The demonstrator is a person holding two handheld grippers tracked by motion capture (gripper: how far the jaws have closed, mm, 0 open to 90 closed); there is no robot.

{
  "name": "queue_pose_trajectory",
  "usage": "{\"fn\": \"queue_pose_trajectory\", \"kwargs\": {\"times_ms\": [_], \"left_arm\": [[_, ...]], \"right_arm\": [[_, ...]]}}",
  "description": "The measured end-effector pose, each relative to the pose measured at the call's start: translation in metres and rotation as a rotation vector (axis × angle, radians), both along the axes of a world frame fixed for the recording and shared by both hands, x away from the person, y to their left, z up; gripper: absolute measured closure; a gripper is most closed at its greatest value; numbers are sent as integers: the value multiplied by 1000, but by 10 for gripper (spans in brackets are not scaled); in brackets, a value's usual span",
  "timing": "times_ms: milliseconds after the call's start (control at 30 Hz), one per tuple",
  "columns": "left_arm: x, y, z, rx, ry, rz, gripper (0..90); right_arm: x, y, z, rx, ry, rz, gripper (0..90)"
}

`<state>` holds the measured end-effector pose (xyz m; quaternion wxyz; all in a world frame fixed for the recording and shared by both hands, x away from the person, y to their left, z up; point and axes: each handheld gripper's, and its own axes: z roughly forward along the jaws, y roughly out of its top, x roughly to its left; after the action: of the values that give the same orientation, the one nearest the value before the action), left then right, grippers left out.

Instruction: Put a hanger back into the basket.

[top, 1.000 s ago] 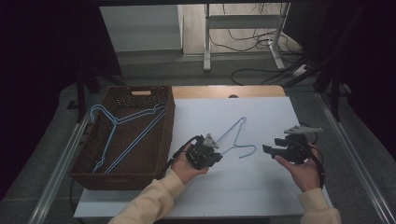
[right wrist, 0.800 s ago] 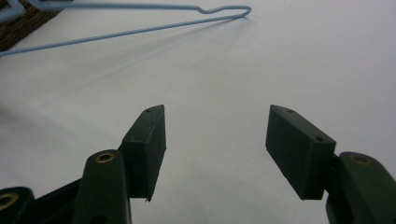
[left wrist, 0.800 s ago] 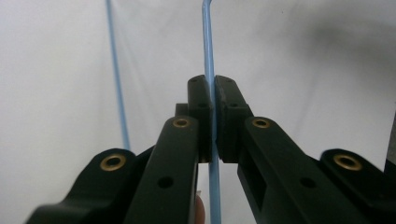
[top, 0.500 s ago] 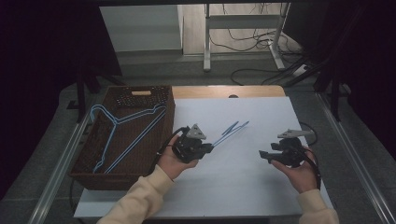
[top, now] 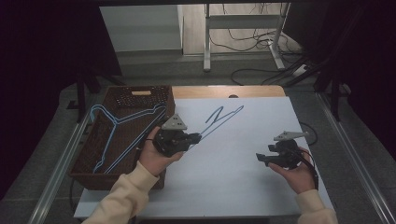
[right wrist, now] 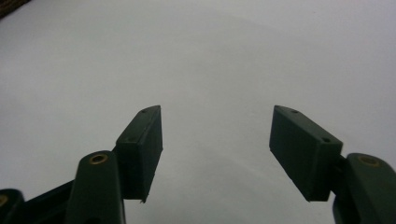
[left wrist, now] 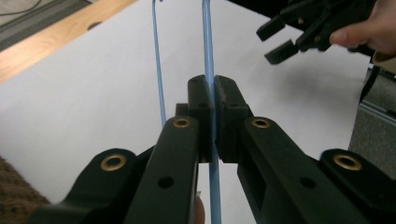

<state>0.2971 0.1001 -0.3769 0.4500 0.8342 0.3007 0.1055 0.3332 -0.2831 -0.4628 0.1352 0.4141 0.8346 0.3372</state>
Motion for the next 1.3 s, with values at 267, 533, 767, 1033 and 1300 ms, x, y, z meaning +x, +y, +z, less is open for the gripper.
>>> {"fn": "queue_pose_trajectory", "kwargs": {"times_ms": [267, 533, 767, 1033, 1300], "left_arm": [[-4, 26, 20, -42, -25, 18, 864], [-8, 51, 34, -78, -52, 52, 864], [-9, 77, 36, -114, -48, 92, 864], [-4, 110, 32, -144, -44, 160, 864], [-1, 138, 22, -160, -25, 208, 865]], "right_arm": [[0, 5, -6, -17, -4, 36, 305], [-3, 8, -9, -37, 1, 54, 295], [-5, 13, -11, -63, 3, 65, 287], [-5, 17, -15, -80, 24, 67, 285], [-4, 17, -18, -100, 32, 76, 285]]}}
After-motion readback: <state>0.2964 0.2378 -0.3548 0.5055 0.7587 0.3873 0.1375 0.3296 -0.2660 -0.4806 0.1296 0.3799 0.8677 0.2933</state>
